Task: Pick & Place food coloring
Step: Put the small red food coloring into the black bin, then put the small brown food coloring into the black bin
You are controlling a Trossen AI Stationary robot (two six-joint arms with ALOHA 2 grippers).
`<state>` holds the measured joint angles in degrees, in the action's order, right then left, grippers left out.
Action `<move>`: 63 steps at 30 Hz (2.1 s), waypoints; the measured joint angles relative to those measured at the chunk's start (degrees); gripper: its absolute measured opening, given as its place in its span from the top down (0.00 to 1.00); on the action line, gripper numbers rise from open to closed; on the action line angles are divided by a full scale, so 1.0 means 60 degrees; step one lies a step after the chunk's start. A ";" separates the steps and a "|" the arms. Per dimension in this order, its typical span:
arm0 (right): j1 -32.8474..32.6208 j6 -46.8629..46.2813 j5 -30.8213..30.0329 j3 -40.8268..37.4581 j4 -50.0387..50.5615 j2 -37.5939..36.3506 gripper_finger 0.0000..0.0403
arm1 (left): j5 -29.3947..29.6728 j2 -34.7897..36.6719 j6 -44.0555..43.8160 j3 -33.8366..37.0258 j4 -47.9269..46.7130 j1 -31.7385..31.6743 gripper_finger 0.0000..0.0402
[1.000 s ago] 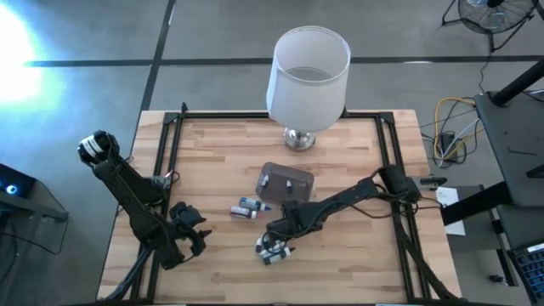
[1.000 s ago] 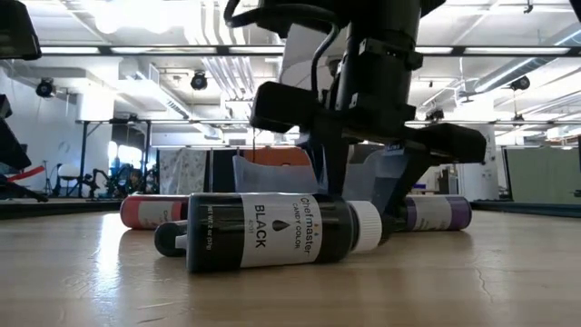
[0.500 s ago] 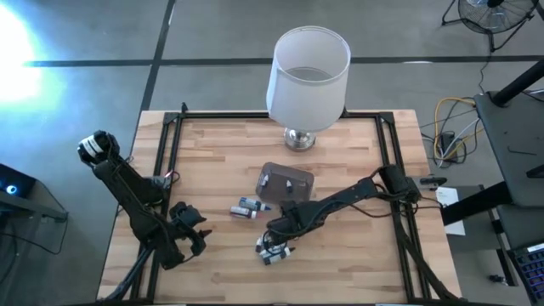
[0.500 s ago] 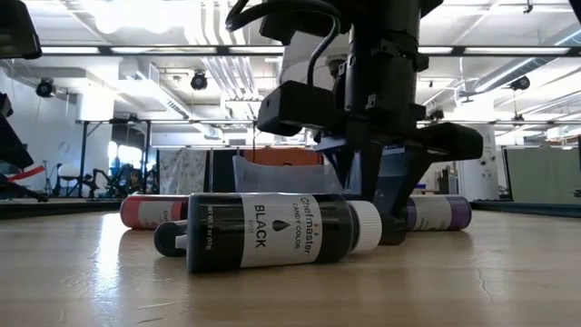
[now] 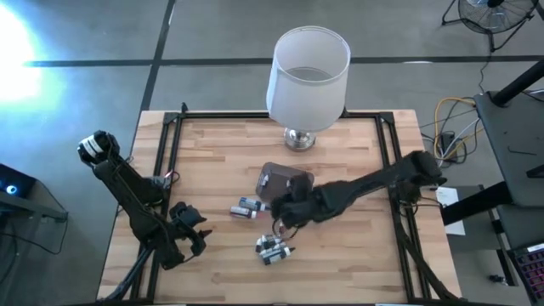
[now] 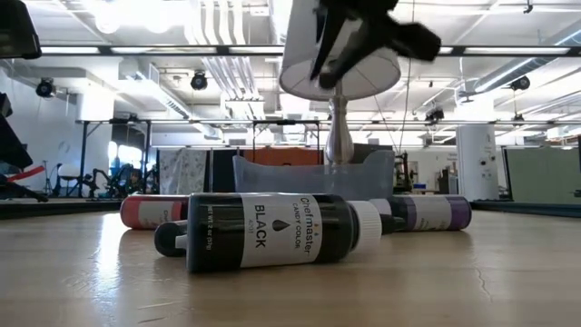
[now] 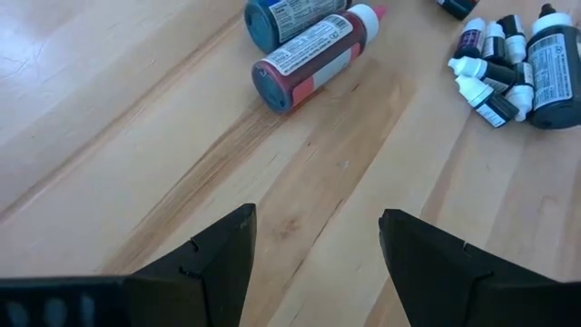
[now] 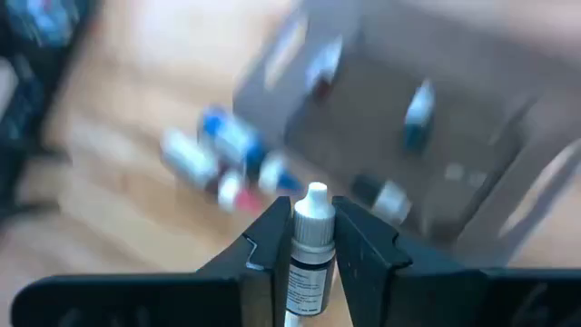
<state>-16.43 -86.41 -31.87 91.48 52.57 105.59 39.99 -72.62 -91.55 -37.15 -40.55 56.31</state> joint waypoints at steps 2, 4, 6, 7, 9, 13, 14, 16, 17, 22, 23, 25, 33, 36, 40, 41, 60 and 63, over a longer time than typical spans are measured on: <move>0.0488 0.0950 -0.0037 0.0000 0.0217 -0.0163 0.83 | -0.0002 0.0000 0.0000 0.0000 -0.0005 0.0000 0.47; 0.0996 0.2096 0.0226 -0.0030 0.0218 -0.0122 0.81 | 0.0000 0.0000 0.0007 0.0000 -0.0011 -0.0003 0.47; 0.1444 0.2960 0.0742 -0.0036 0.0170 -0.0037 0.76 | 0.0000 0.0000 0.0032 0.0000 -0.0001 -0.0004 0.47; 0.1619 0.3229 0.1101 -0.0036 0.0156 -0.0033 0.72 | 0.0000 0.0000 0.0031 0.0000 -0.0007 -0.0004 0.47; 0.1857 0.3649 0.1724 -0.0033 0.0186 -0.0015 0.65 | -0.0001 0.0000 0.0029 0.0000 -0.0003 -0.0004 0.47; 0.1948 0.3826 0.2046 -0.0040 0.0632 0.0089 0.49 | -0.0051 0.0000 -0.0225 0.0000 0.0003 0.0000 0.47; 0.1837 0.3947 0.2044 -0.0040 0.0630 0.0051 0.46 | -0.0061 0.0000 -0.0308 0.0000 0.0016 0.0000 0.47; 0.1488 0.4156 0.2078 -0.0036 0.0630 -0.0101 0.41 | -0.0052 0.0000 -0.0404 0.0000 0.0137 0.0000 0.47; 0.1260 0.3976 0.2205 -0.0033 0.0651 -0.0167 0.39 | -0.0053 0.0000 -0.0417 0.0000 0.0185 0.0000 0.47; 0.0295 0.1932 0.3779 -0.0029 0.0924 0.0007 0.37 | -0.0189 0.0000 -0.0313 0.0147 0.1231 -0.0064 0.47; 0.0043 0.1890 0.3776 -0.0033 0.0921 0.0103 0.37 | -0.0371 0.0000 -0.0096 0.0259 0.1754 -0.0106 0.47; -0.0493 0.1995 0.3576 -0.0034 0.0968 0.0222 0.38 | -0.0565 -0.0014 0.0904 0.0527 0.3278 -0.0148 0.47; -0.1935 -0.0513 0.4593 -0.0616 0.3661 0.0131 0.40 | -0.1663 -0.0365 0.1072 0.0961 0.5353 -0.2058 0.49; -0.2508 -0.0904 0.4665 -0.1122 0.3538 -0.0266 0.41 | -0.2266 -0.0796 0.1371 0.0538 0.5838 -0.3036 0.52; -0.3132 -0.1311 0.4528 -0.1951 0.3418 -0.0716 0.40 | -0.2879 -0.1732 0.1811 -0.0831 0.5307 -0.3981 0.56; -0.3239 -0.1385 0.4509 -0.2193 0.3414 -0.0857 0.40 | -0.2962 -0.2025 0.1694 -0.1217 0.5011 -0.4136 0.56; -0.4639 -0.2451 0.2100 -0.6472 0.2395 -0.4986 0.40 | -0.4562 -0.6164 -0.0326 -0.5992 0.1582 -0.4805 0.57; -0.4654 -0.2727 0.1608 -0.6564 0.2345 -0.5232 0.40 | -0.4562 -0.6299 -0.0241 -0.6294 0.0820 -0.4807 0.57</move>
<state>-44.36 -102.77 -22.23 52.10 66.64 74.20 12.62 -110.41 -92.99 -74.91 -35.63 27.47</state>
